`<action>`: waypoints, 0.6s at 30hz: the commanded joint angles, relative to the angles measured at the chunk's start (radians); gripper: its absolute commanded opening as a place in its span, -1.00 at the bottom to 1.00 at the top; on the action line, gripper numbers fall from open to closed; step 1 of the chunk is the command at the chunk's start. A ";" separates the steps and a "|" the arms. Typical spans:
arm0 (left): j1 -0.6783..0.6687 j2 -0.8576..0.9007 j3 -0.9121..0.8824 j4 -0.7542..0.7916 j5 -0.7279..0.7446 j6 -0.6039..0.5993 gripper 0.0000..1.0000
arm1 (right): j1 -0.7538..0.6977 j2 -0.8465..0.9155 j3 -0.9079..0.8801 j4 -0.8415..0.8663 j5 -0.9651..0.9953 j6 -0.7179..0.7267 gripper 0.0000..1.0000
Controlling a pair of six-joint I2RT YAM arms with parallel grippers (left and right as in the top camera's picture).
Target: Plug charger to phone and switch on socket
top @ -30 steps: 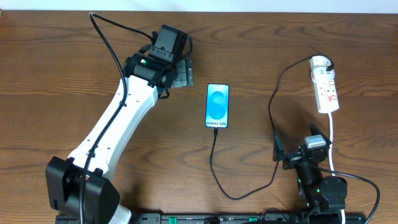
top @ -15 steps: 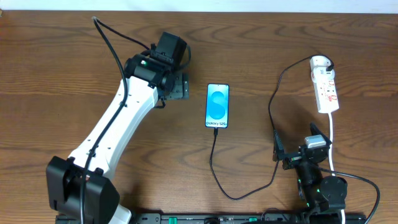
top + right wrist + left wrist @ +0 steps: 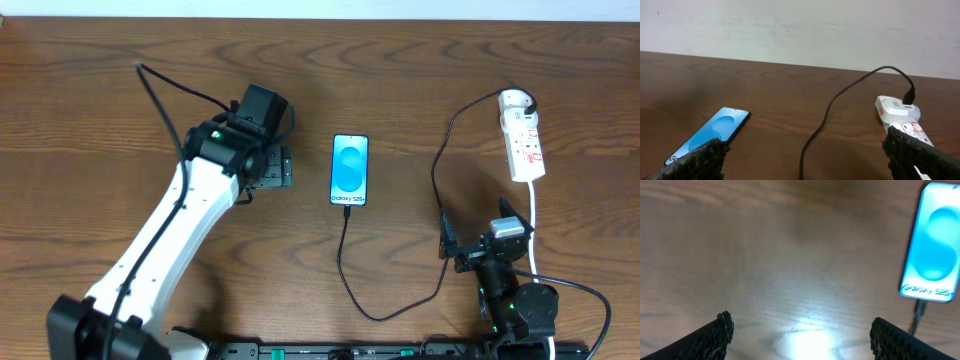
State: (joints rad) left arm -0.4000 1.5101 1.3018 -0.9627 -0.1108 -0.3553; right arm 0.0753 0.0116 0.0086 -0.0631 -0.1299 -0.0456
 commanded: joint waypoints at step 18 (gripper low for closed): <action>0.002 -0.173 -0.328 0.298 0.209 0.232 0.79 | 0.005 -0.006 -0.003 -0.004 0.012 -0.012 0.98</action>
State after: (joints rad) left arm -0.4000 1.3773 1.0016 -0.6659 0.0631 -0.1635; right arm 0.0753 0.0116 0.0086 -0.0631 -0.1295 -0.0456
